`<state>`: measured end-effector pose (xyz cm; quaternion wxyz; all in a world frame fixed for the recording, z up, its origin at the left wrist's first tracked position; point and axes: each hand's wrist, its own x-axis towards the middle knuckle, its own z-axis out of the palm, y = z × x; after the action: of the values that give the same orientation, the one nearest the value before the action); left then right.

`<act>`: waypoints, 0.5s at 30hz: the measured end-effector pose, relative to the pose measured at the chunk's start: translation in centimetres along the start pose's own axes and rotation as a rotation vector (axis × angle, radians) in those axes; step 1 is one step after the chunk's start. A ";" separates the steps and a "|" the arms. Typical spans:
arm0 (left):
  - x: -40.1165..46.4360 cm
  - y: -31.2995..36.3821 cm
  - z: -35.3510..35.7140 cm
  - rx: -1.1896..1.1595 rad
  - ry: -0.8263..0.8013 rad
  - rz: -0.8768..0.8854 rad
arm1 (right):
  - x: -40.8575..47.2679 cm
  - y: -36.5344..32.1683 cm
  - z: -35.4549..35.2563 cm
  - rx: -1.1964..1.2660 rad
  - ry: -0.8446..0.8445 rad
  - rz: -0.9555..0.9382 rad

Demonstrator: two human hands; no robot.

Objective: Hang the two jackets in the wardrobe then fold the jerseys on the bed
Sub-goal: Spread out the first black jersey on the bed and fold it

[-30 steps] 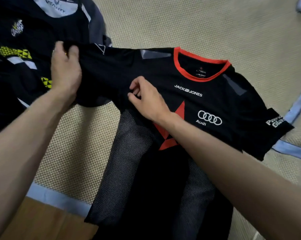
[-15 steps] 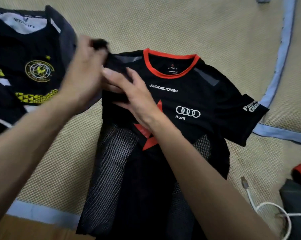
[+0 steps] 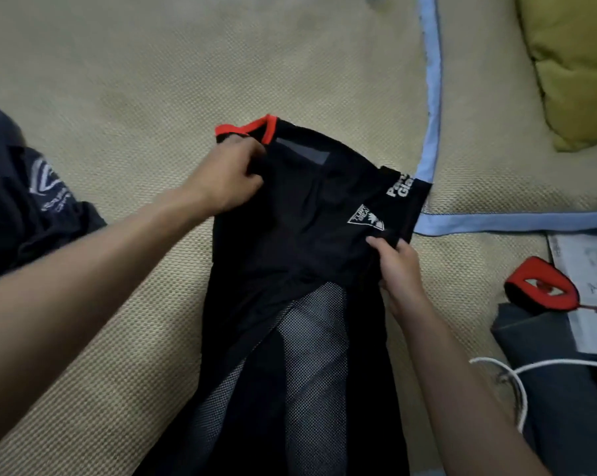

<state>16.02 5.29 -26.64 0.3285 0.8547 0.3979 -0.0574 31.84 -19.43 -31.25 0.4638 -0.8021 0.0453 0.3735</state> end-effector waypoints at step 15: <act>7.3 -3.2 -4.9 -0.124 -0.378 -0.010 | 2.8 -0.6 0.7 0.087 0.192 -0.338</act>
<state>17.86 14.43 -27.14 0.4489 0.8048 0.3364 -0.1939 33.71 -17.83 -32.81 0.5476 -0.8095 -0.0301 0.2097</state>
